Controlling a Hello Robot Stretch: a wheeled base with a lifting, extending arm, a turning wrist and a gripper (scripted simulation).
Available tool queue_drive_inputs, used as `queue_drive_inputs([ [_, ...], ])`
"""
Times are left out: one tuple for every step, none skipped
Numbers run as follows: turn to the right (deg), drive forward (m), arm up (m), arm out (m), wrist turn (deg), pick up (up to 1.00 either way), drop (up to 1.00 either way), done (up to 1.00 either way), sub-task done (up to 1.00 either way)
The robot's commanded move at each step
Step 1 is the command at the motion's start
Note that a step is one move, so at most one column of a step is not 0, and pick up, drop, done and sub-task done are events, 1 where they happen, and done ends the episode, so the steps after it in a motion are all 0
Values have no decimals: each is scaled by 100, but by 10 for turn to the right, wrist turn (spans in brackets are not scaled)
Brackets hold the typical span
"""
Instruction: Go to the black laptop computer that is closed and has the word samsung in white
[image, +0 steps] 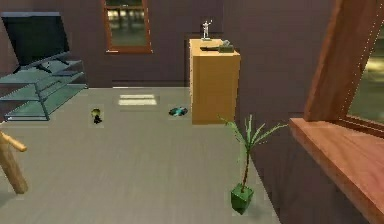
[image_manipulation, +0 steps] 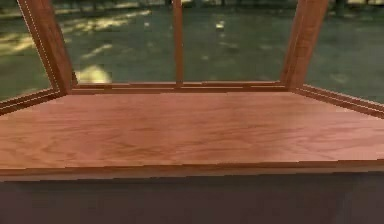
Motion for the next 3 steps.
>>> queue_drive_inputs([
  [-60,0,0,0,0,0,0,0,0],
  [0,100,0,0,0,0,0,0,0],
  [-30,0,0,0,0,0,0,0,0],
])
